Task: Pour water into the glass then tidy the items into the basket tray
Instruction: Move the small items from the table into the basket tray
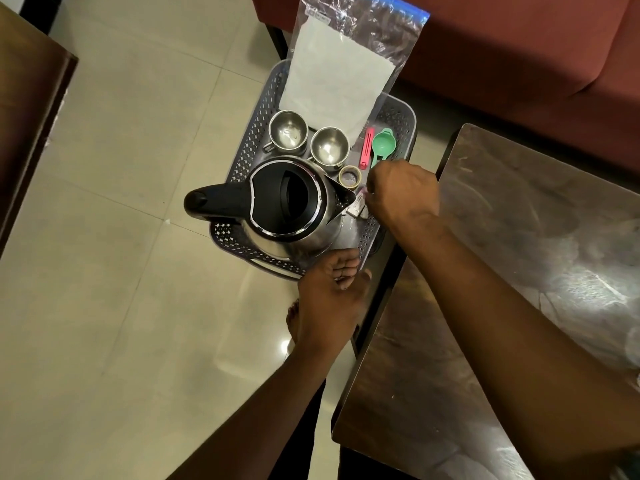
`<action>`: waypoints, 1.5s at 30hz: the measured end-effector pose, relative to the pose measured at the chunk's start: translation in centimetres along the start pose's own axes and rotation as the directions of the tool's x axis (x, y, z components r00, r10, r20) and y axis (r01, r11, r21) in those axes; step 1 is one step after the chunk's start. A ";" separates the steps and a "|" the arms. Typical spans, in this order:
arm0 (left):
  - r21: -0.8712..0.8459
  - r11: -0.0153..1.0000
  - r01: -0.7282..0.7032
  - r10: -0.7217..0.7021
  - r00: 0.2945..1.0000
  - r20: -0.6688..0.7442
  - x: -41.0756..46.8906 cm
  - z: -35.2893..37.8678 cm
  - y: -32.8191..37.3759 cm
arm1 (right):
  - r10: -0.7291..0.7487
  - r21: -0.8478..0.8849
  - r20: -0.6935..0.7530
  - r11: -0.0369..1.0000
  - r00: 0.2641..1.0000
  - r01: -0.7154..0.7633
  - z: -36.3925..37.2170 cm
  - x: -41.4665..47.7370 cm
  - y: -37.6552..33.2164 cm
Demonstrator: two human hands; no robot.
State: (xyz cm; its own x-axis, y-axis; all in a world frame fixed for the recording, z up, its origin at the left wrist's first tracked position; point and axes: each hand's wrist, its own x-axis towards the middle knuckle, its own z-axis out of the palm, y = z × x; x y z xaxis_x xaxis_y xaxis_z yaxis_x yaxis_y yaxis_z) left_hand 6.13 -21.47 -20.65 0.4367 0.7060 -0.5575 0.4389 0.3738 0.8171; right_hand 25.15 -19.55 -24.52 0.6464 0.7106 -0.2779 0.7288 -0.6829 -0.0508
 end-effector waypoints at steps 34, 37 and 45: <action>0.303 0.902 -0.307 0.228 0.936 0.269 -14.4 15.3 -0.9 | 0.574 0.947 0.124 0.175 0.809 -0.269 -1.4 -35.5 19.3; 0.275 0.909 -0.315 0.223 0.922 0.317 -17.2 18.6 -2.0 | 0.627 0.945 0.139 0.147 0.767 -0.292 -0.9 -39.8 22.4; 0.283 0.887 -0.365 0.221 0.874 0.434 -22.9 27.4 -5.9 | 0.773 0.907 0.116 0.173 0.624 -0.384 2.1 -49.2 31.8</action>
State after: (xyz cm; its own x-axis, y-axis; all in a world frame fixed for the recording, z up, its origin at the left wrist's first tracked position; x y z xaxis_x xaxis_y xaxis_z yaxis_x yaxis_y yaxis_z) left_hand 15.08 -56.32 -16.67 0.8189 0.4386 -0.3701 0.4524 -0.0965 0.8866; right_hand 16.02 -76.61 -14.45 0.9402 -0.1043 -0.3243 -0.3268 -0.5452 -0.7720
